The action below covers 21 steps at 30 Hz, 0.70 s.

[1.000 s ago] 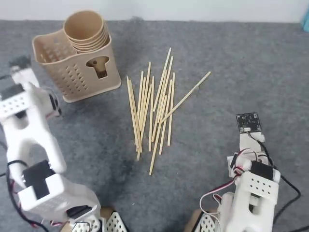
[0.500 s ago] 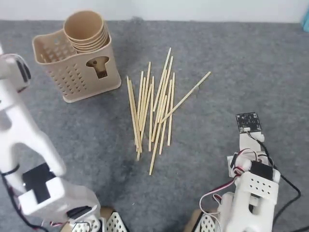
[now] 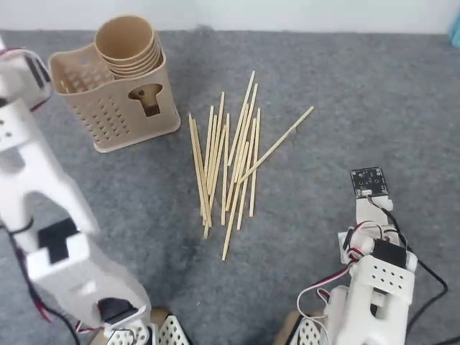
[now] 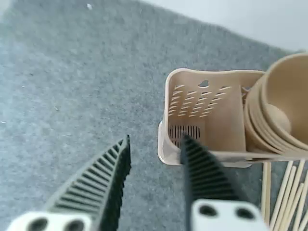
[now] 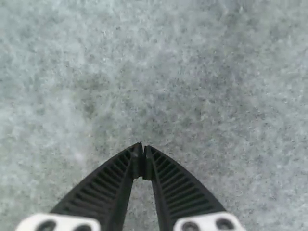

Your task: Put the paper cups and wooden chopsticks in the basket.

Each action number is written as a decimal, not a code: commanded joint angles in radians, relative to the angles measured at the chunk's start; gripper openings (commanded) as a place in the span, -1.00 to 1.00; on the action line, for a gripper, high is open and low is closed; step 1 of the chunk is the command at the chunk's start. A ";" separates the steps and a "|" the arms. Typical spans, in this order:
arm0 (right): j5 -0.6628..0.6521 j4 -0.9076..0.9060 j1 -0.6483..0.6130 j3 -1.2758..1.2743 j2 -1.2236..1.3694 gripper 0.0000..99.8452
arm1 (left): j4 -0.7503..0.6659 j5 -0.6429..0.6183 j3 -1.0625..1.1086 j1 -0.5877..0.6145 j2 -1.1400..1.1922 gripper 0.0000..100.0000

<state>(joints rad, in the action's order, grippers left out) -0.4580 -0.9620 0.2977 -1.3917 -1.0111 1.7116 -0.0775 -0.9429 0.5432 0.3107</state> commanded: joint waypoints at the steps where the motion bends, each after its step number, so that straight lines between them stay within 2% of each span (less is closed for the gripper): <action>1: -0.017 -0.005 0.022 0.005 -0.028 -0.98 | -0.023 -0.012 -0.114 -0.032 0.063 -0.47; 5: -0.017 -0.005 0.022 0.005 -0.028 -0.98 | -0.011 -0.011 -0.186 -0.031 0.158 -0.45; 15: -0.017 -0.007 0.022 0.005 -0.028 -0.98 | -0.003 -0.011 -0.191 -0.034 0.350 -0.47; 17: -0.017 -0.007 0.022 0.005 -0.028 -0.98 | -0.002 -0.008 -0.188 -0.031 0.364 -0.56; 21: -0.017 -0.007 0.022 0.005 -0.028 -0.98 | 0.043 -0.006 -0.191 -0.029 0.361 -0.86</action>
<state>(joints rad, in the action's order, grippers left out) -0.4641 -0.9620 0.2977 -1.3917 -1.0111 1.7146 -0.0852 -1.1009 0.5186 0.6912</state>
